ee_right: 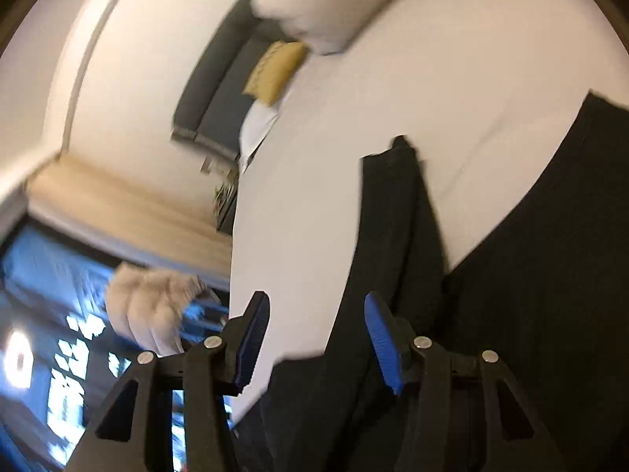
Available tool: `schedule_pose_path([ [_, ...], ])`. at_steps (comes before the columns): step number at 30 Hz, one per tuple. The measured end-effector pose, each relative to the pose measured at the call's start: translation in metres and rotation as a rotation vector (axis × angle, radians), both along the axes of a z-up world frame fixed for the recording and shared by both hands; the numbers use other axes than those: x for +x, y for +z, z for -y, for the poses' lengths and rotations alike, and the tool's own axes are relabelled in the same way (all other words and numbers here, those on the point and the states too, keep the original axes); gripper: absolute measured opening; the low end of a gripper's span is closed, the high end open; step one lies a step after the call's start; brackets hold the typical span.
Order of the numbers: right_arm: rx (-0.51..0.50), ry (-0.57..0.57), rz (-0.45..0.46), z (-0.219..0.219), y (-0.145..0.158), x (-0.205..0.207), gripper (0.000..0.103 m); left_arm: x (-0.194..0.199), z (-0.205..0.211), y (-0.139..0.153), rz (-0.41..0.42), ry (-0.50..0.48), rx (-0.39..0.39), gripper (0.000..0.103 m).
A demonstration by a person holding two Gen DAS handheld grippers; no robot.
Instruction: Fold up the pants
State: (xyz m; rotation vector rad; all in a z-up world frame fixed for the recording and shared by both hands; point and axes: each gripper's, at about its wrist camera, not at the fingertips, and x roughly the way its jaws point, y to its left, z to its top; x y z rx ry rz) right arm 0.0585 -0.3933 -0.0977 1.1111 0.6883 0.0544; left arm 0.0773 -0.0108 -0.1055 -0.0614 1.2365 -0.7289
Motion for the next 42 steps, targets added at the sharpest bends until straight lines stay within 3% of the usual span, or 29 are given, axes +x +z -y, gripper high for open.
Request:
schedule_pose_path([
  [5,0.149,-0.048,-0.047,0.026,-0.041,0.037,0.052,0.002,0.008,-0.004,-0.010,0.007,0.013,0.016],
  [10,0.158,-0.063,-0.170,0.034,-0.071,0.062,0.052,0.001,0.013,-0.004,-0.005,0.005,0.035,0.016],
  [15,0.188,-0.054,-0.198,0.034,-0.088,0.074,0.052,0.005,0.017,-0.006,-0.013,0.005,0.030,0.016],
  [21,0.200,-0.069,-0.179,0.039,-0.087,0.077,0.052,0.005,0.015,-0.007,-0.014,0.004,0.024,0.016],
  [22,0.208,-0.073,-0.172,0.041,-0.090,0.080,0.049,0.005,0.015,-0.007,-0.014,0.004,0.024,0.016],
  [24,0.221,-0.077,-0.171,0.046,-0.094,0.085,0.032,0.005,0.015,-0.007,-0.014,0.004,0.025,0.016],
  [25,0.217,-0.074,-0.172,0.048,-0.095,0.088,0.015,0.005,0.015,-0.007,-0.014,0.004,0.026,0.016],
  [26,0.203,-0.069,-0.173,0.048,-0.095,0.089,0.007,0.004,0.015,-0.007,-0.013,0.004,0.028,0.016],
  [28,0.163,-0.073,-0.169,0.049,-0.089,0.085,0.006,0.004,0.016,-0.007,-0.011,0.002,0.034,0.016],
  [34,0.103,-0.171,-0.037,0.073,-0.046,0.026,0.005,0.003,0.021,-0.006,-0.002,-0.006,0.045,0.016],
  [38,0.040,-0.299,0.018,0.106,-0.020,-0.056,0.005,0.001,0.025,-0.005,0.000,-0.001,0.048,0.016],
  [42,0.042,-0.462,-0.021,0.148,-0.029,-0.146,0.005,0.001,0.025,-0.003,-0.010,0.017,0.037,0.016],
])
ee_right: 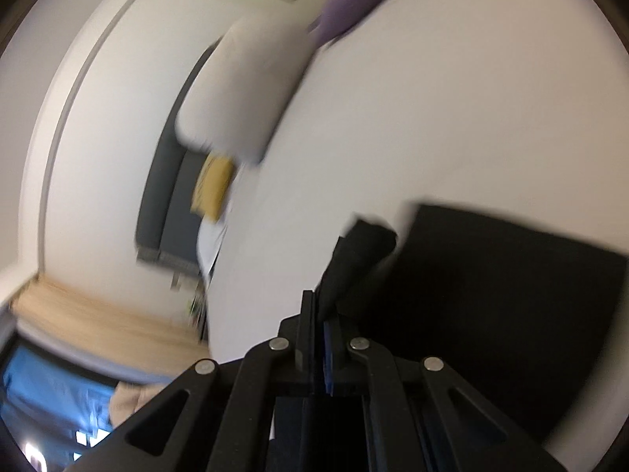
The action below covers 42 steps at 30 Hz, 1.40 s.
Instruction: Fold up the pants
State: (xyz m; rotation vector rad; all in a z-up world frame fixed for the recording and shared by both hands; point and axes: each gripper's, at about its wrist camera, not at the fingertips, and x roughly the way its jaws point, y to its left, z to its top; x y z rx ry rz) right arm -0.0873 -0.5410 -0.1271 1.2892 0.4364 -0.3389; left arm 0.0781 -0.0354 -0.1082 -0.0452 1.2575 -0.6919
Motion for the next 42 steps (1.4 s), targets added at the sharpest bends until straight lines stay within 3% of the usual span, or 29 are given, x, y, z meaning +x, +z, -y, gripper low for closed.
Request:
schedule_pose_path([
  [4,0.086,-0.118,-0.046,0.023,-0.038,-0.065,0.005,0.000,-0.001,-0.001,-0.011,0.031,-0.011,0.016],
  [7,0.101,-0.137,-0.046,0.024,-0.054,-0.085,0.005,-0.001,0.003,0.001,-0.004,0.027,0.012,0.016],
  [10,0.079,-0.118,-0.037,0.022,-0.048,-0.081,0.008,-0.001,0.007,0.003,-0.001,0.027,0.027,0.016],
  [13,0.114,-0.075,-0.007,0.022,-0.048,-0.067,0.019,-0.002,0.008,0.003,0.000,0.038,0.025,0.016],
  [16,0.097,-0.080,-0.018,0.029,-0.042,-0.062,0.018,-0.003,0.009,0.003,0.000,0.044,0.024,0.016],
  [17,0.101,-0.082,-0.026,0.031,-0.042,-0.062,0.008,-0.003,0.010,0.002,0.001,0.045,0.026,0.016],
  [22,0.060,-0.111,-0.084,0.028,-0.038,-0.070,0.007,-0.003,0.009,0.003,0.002,0.047,0.030,0.016],
  [36,0.030,-0.204,-0.121,0.017,-0.035,-0.093,0.007,-0.004,0.003,0.002,0.000,0.059,0.003,0.016],
  [40,-0.021,-0.132,-0.161,0.019,-0.041,-0.084,0.004,-0.004,-0.003,0.002,0.001,0.066,-0.018,0.016],
  [42,-0.065,-0.084,-0.187,0.020,-0.029,-0.083,0.010,-0.004,-0.007,0.001,0.000,0.072,-0.029,0.016],
])
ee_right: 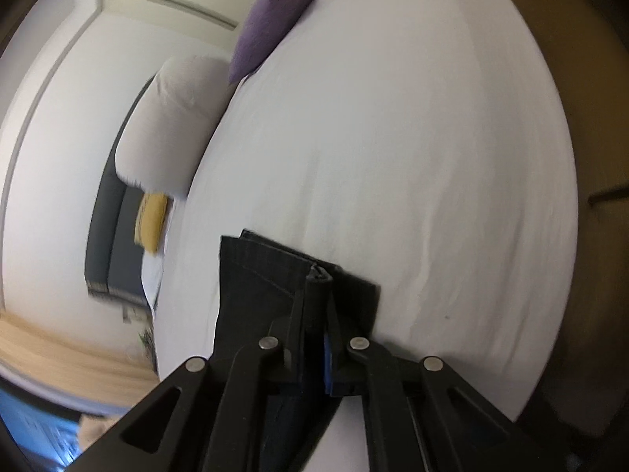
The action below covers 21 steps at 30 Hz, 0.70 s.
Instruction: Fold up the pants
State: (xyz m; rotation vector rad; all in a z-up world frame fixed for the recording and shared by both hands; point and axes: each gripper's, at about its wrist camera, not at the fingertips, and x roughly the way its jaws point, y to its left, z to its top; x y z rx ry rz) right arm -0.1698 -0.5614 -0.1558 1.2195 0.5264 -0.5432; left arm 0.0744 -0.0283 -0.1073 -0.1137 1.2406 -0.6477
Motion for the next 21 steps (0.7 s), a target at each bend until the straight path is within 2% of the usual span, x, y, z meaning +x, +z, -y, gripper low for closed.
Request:
schedule_pose_path([
  [1,-0.045,0.002,-0.035,-0.001,0.010,-0.001,0.025,0.000,0.000,0.000,0.000,0.003,-0.002,0.016],
  [2,-0.092,-0.007,-0.071,-0.002,0.021,-0.003,0.047,0.000,-0.002,0.000,0.000,0.006,-0.006,0.016],
  [3,-0.157,-0.033,-0.131,-0.004,0.037,-0.005,0.059,0.000,-0.003,-0.001,0.002,0.006,-0.006,0.016],
  [4,-0.194,-0.055,-0.166,-0.006,0.047,-0.006,0.065,-0.001,-0.004,-0.001,0.004,0.005,-0.006,0.016],
  [5,-0.244,-0.049,-0.175,-0.011,0.062,-0.004,0.065,-0.001,-0.004,-0.001,0.005,0.006,-0.006,0.016],
  [7,-0.306,0.074,-0.155,-0.021,0.084,0.018,0.059,-0.001,-0.006,-0.001,0.005,0.010,-0.011,0.016],
  [9,-0.379,0.318,-0.196,-0.045,0.100,0.067,0.055,-0.001,-0.006,-0.001,0.005,0.010,-0.013,0.016],
  [10,-0.409,0.431,-0.218,-0.058,0.103,0.090,0.050,-0.001,-0.007,-0.001,0.005,0.008,-0.014,0.016],
  [13,-0.460,0.733,-0.320,-0.102,0.094,0.153,0.023,-0.002,-0.008,-0.002,0.001,0.011,-0.020,0.016],
  [15,-0.435,0.826,-0.359,-0.117,0.081,0.179,0.020,-0.001,-0.010,-0.002,-0.002,0.014,-0.026,0.016],
  [19,-0.365,0.871,-0.456,-0.126,0.044,0.205,0.020,0.000,-0.012,-0.002,-0.010,0.016,-0.037,0.016],
  [21,-0.380,0.871,-0.492,-0.124,0.025,0.214,0.012,0.002,-0.015,-0.003,-0.013,0.017,-0.044,0.016],
])
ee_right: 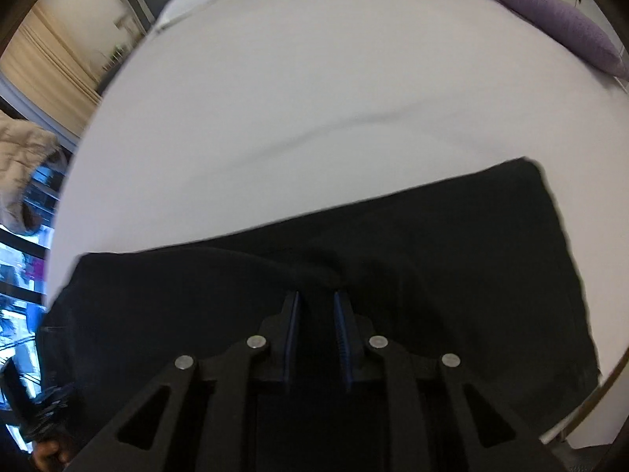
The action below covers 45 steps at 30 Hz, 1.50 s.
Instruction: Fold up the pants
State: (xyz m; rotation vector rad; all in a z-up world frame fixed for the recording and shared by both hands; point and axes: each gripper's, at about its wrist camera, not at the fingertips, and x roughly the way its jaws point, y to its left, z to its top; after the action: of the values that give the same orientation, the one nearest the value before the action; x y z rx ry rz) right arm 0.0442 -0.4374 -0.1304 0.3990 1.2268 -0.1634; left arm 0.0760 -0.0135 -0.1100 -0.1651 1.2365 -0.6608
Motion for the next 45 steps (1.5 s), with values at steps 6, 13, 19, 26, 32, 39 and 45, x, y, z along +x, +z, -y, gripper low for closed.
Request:
schedule_pose_path([
  [6,-0.194,-0.265,0.110,0.054,-0.013,0.020,0.000,0.002,-0.006,-0.001,0.009,0.002,-0.001,0.016],
  [13,-0.045,-0.303,0.276,0.044,0.052,-0.024,0.030,-0.004,-0.002,0.001,0.018,0.008,0.012,0.016],
  [19,0.071,-0.226,0.172,0.003,0.003,-0.054,0.024,-0.008,-0.001,0.004,0.030,0.001,0.017,0.016],
  [26,0.059,-0.617,0.231,0.095,-0.003,-0.142,0.000,-0.010,0.001,0.007,0.037,0.005,0.023,0.016],
  [32,-0.066,-0.697,0.215,0.105,0.037,-0.180,0.029,-0.015,0.001,0.008,0.050,0.002,0.031,0.016],
  [39,0.209,-0.344,0.299,0.015,0.056,-0.130,0.043,-0.019,0.006,0.011,0.068,-0.013,0.059,0.016],
  [45,0.179,-0.350,0.112,0.014,0.004,-0.125,0.000,-0.031,0.000,0.015,0.086,-0.053,0.081,0.016],
])
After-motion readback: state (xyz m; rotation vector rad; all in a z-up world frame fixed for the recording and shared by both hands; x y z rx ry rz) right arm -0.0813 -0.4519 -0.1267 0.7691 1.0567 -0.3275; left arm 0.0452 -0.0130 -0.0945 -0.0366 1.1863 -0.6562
